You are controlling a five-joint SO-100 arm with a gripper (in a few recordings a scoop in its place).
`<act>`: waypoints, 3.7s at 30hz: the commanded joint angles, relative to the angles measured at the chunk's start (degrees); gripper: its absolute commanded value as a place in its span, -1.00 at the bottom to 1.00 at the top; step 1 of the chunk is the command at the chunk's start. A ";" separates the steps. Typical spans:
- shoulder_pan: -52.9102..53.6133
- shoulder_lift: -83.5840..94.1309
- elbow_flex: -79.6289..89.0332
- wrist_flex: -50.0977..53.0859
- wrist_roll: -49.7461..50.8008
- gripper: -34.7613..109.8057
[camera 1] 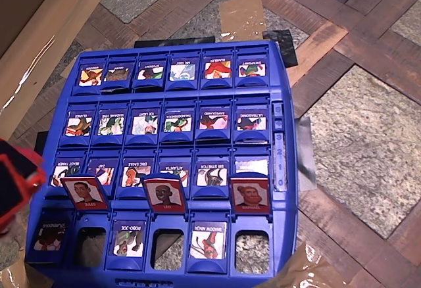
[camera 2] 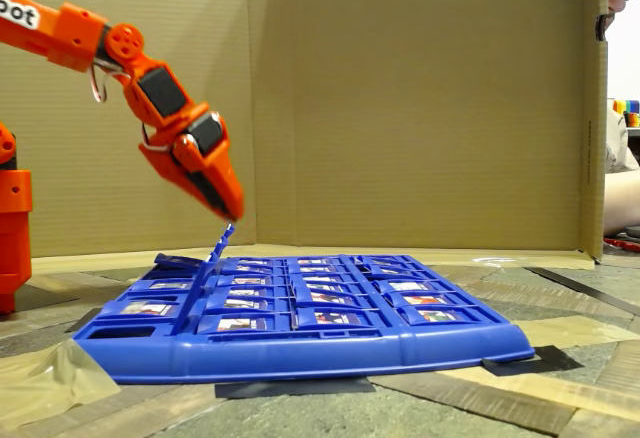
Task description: Flip A0.
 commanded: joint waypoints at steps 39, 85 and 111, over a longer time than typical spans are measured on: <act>26.37 44.56 25.22 -142.21 110.65 -0.52; 24.43 53.09 36.74 -150.21 111.36 -0.52; 24.35 53.17 36.83 -150.21 111.36 -0.52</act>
